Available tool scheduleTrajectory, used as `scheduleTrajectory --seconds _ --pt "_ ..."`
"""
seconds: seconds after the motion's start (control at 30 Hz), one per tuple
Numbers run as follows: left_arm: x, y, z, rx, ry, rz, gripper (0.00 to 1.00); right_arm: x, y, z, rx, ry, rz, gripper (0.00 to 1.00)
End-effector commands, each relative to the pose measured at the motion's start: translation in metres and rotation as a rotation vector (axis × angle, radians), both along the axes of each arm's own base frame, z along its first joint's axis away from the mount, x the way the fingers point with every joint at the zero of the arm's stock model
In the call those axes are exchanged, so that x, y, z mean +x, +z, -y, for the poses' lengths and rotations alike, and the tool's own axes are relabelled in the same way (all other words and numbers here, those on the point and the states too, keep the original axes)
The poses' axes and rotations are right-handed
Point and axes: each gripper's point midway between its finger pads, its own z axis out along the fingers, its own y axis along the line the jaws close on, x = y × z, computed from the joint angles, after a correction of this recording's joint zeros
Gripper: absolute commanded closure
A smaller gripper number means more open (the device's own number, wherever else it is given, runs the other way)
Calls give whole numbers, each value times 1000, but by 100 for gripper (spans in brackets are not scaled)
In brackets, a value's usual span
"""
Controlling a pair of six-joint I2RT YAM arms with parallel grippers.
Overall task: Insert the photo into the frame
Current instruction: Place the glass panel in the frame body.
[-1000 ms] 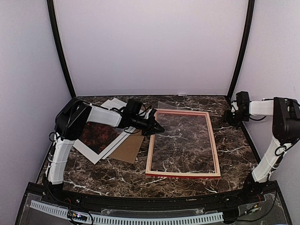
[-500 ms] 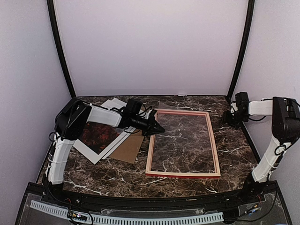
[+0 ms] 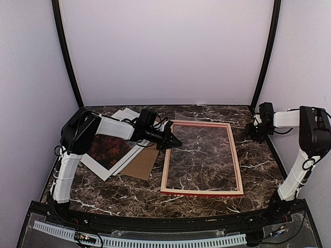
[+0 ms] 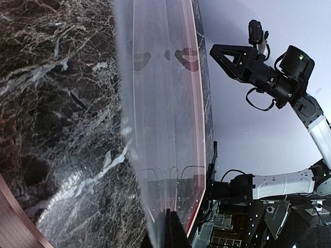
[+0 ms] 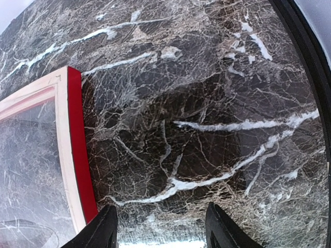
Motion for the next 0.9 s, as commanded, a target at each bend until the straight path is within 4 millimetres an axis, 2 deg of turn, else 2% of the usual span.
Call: scheduleTrajectory --seconds 0.0,0.33,0.87 --pt "-9 26 7 -40 -60 31 100 0 -4 -4 -1 18 -3 41" --pt "-7 24 6 -24 -58 44 100 -1 2 -7 -8 32 12 40" --pt "-8 17 2 -2 -60 37 100 -7 -2 -10 -18 44 -2 40"
